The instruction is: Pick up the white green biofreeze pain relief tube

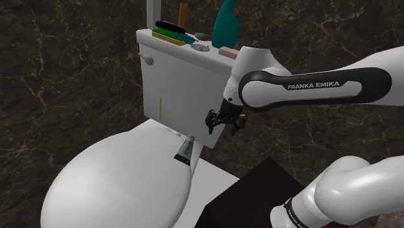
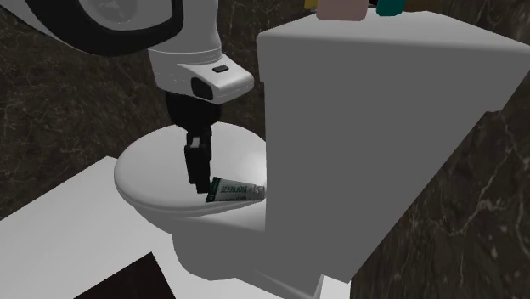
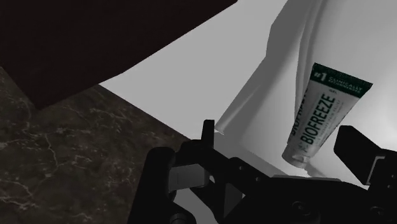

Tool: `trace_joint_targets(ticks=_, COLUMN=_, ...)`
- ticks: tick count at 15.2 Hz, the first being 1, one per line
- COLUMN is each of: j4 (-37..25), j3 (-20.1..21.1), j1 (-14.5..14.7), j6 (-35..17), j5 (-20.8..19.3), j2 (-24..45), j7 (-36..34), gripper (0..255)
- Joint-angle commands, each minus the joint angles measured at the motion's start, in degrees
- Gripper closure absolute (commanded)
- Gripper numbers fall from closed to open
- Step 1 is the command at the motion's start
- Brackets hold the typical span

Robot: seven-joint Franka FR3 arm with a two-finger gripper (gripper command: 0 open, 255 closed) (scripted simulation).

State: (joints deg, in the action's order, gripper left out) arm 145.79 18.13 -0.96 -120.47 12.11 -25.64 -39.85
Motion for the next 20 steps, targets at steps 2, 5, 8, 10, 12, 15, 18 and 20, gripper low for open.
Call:
trace_joint_targets(ticks=2, j4=-0.8, j3=3.07, j1=-0.74, j6=-6.04, j5=-0.3, j2=6.68, j7=-5.59, gripper=0)
trace_joint_targets(ticks=5, j4=-3.17, j3=6.02, j1=-2.0, j6=-11.26, j5=-2.22, j2=13.96, j7=-13.33, gripper=0)
trace_joint_targets(ticks=8, j4=-6.34, j3=8.12, j1=-3.03, j6=-15.81, j5=-6.03, j2=21.74, j7=-21.91, gripper=0)
trace_joint_targets(ticks=10, j4=-8.89, j3=8.72, j1=-3.25, j6=-18.33, j5=-9.5, j2=27.08, j7=-28.04, gripper=0)
trace_joint_targets(ticks=12, j4=-11.8, j3=8.38, j1=-2.73, j6=-20.36, j5=-13.3, j2=32.41, j7=-34.2, gripper=0)
trace_joint_targets(ticks=15, j4=-12.38, j3=7.61, j1=-2.01, j6=-22.28, j5=-15.2, j2=35.14, j7=-36.4, gripper=0)
trace_joint_targets(ticks=18, j4=-12.1, j3=7.06, j1=-1.61, j6=-24.42, j5=-16.73, j2=37.21, j7=-37.41, gripper=0)
trace_joint_targets(ticks=20, j4=-11.98, j3=6.61, j1=-1.3, j6=-25.82, j5=-17.8, j2=38.63, j7=-38.12, gripper=0)
